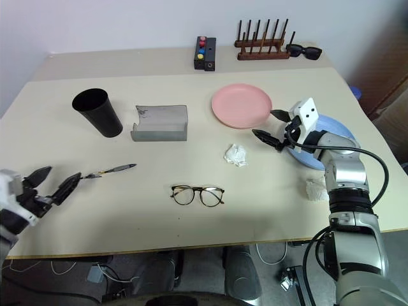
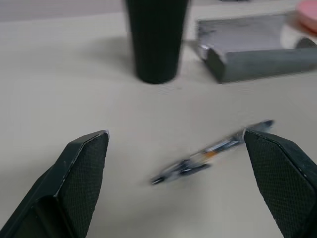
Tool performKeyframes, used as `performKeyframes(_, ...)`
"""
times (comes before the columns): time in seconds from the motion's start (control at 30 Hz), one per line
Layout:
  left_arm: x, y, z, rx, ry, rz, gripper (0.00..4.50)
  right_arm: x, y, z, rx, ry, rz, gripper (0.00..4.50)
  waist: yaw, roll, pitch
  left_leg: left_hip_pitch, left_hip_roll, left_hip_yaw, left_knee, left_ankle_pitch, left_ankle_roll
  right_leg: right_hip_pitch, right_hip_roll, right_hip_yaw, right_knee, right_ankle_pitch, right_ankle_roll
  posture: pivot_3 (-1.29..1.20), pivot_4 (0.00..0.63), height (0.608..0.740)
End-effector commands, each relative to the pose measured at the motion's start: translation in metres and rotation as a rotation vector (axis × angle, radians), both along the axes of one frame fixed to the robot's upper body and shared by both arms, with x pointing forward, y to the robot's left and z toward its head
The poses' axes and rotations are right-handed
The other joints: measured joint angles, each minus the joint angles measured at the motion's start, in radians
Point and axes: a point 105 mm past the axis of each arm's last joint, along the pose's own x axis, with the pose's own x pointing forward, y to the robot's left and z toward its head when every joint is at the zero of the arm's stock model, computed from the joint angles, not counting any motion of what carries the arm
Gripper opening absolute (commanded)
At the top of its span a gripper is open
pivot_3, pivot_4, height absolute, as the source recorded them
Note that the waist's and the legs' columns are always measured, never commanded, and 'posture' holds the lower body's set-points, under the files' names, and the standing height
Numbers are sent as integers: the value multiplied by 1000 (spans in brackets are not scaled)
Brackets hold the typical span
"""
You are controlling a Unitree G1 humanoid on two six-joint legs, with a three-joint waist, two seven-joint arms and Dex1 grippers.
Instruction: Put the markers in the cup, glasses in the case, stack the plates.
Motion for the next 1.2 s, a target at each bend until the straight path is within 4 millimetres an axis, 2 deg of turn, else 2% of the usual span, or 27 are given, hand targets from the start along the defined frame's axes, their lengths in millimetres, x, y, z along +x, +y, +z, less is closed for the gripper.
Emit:
performKeyframes(0.03,13,-3,6,81,32,-57,4436,-11,21,17,10,-77,58,4500,0,0,0,0,0,0,0,0,0,0,0,0,0,0,0,0,150,740)
performKeyframes(0.17,25,-9,7,157,107,-178,4436,-25,46,17,30,-82,112,4500,-1,0,0,0,0,-1,0,0,0,0,0,0,1,0,0,0,150,740)
performKeyframes(0.37,36,-21,-3,282,297,-411,4436,-45,78,11,44,-58,198,4500,-1,1,0,0,0,0,0,0,0,0,0,0,1,0,0,0,150,740)
performKeyframes(0.6,50,-32,-15,389,387,-536,4436,-82,123,-8,36,45,405,4500,0,0,0,0,0,-1,-1,0,0,-2,1,0,1,0,1,0,150,740)
performKeyframes(0.7,52,-35,-20,417,407,-562,4436,-90,135,-10,44,58,434,4500,-2,0,0,0,0,0,-1,0,0,-2,0,0,1,0,1,0,150,740)
performKeyframes(0.83,54,-50,-29,444,425,-629,4436,-95,152,-10,79,67,475,4500,0,1,0,0,0,-1,-1,0,0,-2,1,0,2,-2,3,0,150,740)
performKeyframes(0.9,54,-52,-32,457,431,-633,4436,-98,159,-11,89,71,491,4500,3,1,0,0,0,-1,-1,0,0,-2,0,0,2,-2,3,0,150,740)
performKeyframes(1.0,56,-54,-33,465,427,-623,3586,-102,168,-10,113,77,513,4500,7,1,0,0,0,0,0,0,0,-1,0,0,1,-2,3,0,150,740)
performKeyframes(1.2,54,-59,-30,447,393,-603,589,-103,175,-13,127,91,530,4500,10,1,0,0,0,-1,0,0,0,-1,0,0,2,-2,4,0,150,740)
